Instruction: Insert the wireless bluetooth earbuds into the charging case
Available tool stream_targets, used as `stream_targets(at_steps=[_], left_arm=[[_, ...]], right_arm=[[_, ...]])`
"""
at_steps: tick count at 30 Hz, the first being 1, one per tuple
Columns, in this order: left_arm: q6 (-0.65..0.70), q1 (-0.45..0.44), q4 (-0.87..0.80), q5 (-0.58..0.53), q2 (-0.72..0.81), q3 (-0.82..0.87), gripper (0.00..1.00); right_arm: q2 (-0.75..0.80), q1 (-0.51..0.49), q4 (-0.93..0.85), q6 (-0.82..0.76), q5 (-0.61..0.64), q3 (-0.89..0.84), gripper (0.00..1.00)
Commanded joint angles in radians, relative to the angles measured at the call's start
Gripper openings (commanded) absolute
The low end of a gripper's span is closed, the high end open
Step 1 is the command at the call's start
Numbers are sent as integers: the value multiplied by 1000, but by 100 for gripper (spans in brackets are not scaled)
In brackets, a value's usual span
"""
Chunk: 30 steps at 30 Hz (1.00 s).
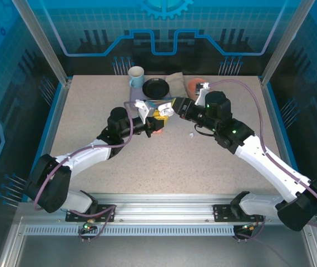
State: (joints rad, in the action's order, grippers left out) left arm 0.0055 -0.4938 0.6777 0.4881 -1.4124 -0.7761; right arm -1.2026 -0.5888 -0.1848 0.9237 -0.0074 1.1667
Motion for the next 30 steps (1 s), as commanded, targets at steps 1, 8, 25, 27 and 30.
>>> stream_targets(at_steps=[1,8,25,27,30], left_arm=[[34,-4,0,13,36,24,0],[37,1,7,-23,99,92,0],[39,20,-11,-37,191,151,0],[40,21,-11,-37,194,155,0],[40,21,-12,-37,193,155,0]], right_arm=[[-21,83,-198,-55,91,-4,35],[-194,146,-374,-157,207,-39,65],[-737,138,-568,-491,281,258,63],[-760,139,-568,-494,278,272,61],[-793,144,-572,-500,264,292,59]])
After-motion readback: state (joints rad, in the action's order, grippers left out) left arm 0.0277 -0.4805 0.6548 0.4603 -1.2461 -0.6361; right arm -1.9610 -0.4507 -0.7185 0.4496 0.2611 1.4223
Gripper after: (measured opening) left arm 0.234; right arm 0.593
